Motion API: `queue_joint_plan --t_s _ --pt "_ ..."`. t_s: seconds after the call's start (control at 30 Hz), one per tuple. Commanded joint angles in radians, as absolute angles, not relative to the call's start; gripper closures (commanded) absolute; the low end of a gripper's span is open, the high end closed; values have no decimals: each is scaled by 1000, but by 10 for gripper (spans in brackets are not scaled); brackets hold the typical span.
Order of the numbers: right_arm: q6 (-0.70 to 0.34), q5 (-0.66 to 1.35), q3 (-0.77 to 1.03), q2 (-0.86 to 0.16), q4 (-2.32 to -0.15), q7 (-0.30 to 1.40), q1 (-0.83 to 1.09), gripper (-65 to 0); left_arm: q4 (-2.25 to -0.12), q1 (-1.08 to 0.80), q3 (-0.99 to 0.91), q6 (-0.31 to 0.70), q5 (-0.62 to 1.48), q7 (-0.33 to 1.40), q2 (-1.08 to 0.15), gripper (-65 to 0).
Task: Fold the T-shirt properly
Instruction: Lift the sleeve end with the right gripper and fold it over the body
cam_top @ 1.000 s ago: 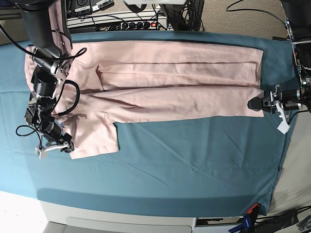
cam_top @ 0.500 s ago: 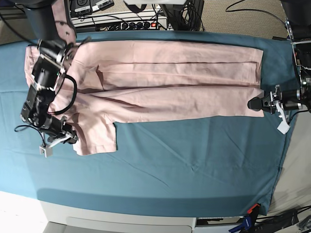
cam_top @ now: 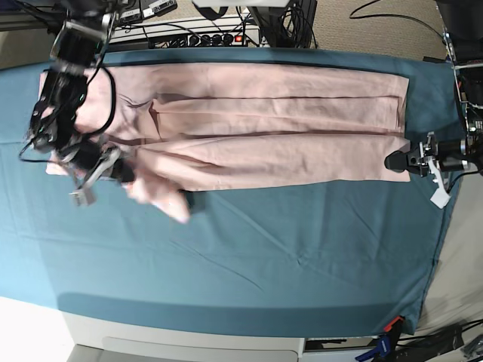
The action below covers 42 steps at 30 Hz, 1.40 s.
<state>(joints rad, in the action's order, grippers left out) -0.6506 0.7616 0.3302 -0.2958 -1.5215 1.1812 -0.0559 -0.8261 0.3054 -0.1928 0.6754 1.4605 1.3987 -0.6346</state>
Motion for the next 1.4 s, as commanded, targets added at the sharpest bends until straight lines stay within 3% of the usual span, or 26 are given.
queue_joint_plan --t_s 0.0,0.37,0.87,0.9,0.97,1.03,1.13,1.27,1.37 --pt "-659 789 313 -310 -1583 1168 -33 0 -838 327 -199 678 1484 1396 -657 -181" --pt "-658 736 245 -310 -2012 1136 336 0 -838 327 -199 678 1484 1396 -657 -181" --pt "-659 702 245 -307 -2115 1126 460 0 -838 327 -199 678 1484 1396 -657 -181" --pt "-659 700 245 -307 -2115 1125 463 -20 -838 327 -199 678 1484 1396 -657 -181" --pt "-659 699 245 -307 -2115 1120 472 -199 -838 327 -199 678 1484 1396 -657 -181" --pt "-657 706 245 -307 -2115 1117 480 -292 -838 327 -200 678 1484 1396 -660 -181" --pt "-657 773 245 -307 -2134 1118 482 -294 -838 327 -200 678 1484 1396 -673 -193" --pt "-690 762 246 -279 -2251 1093 482 -294 -838 327 -220 679 1484 1396 -701 -304" --pt "-691 702 246 -229 -2318 1044 482 -294 -838 326 -262 678 1484 1396 -722 -324"
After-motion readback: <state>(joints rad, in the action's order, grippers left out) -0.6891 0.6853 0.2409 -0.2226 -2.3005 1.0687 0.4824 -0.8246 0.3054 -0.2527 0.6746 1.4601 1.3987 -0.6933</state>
